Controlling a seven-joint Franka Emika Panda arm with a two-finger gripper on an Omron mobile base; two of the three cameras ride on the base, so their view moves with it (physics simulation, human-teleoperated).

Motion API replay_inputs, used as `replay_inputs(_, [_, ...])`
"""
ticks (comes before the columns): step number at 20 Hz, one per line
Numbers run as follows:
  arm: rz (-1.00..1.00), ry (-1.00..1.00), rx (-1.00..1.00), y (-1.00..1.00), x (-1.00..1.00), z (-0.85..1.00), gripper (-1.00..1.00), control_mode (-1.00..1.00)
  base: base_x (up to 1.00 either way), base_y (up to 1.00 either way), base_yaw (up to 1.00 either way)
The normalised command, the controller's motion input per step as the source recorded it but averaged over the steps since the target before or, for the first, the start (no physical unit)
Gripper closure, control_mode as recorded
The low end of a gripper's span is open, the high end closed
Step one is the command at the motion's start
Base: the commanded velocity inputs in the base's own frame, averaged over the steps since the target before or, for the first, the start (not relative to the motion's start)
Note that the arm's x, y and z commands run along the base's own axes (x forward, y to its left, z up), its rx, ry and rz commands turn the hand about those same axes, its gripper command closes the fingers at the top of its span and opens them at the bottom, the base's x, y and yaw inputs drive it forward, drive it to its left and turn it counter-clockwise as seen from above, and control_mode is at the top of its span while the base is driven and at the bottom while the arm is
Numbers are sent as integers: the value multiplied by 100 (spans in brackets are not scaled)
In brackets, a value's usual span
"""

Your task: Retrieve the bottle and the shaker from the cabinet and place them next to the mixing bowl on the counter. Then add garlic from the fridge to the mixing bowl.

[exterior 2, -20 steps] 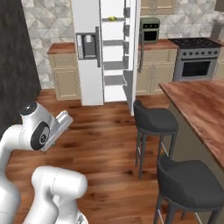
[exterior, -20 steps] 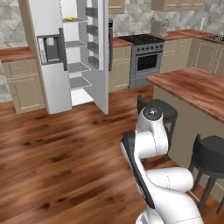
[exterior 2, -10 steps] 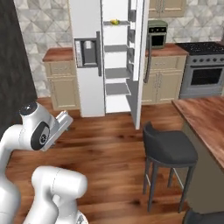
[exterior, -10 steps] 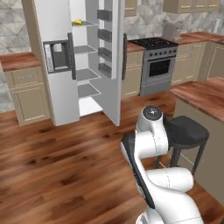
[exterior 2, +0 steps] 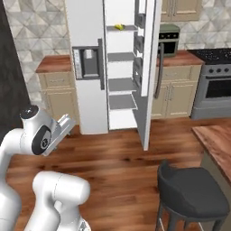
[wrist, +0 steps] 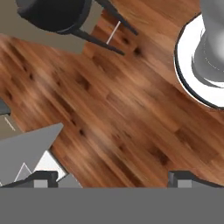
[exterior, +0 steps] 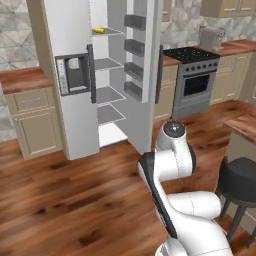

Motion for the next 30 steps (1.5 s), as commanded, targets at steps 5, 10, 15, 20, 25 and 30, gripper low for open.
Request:
replay_inputs(5, [0, 0, 0, 0, 0, 0, -100, 100, 100, 0, -2])
replay_inputs(10, [0, 0, 0, 0, 0, 0, -100, 100, 100, -15, -2])
replay_inputs(15, [0, 0, 0, 0, 0, 0, -100, 100, 98, -40, 0])
replay_inputs(20, [0, 0, 0, 0, 0, 0, -100, 100, 83, -23, 1])
replay_inputs(25, [0, 0, 0, 0, 0, 0, -100, 100, 100, 3, 1])
replay_inputs(30, [0, 0, 0, 0, 0, 0, -100, 100, 79, -33, 19])
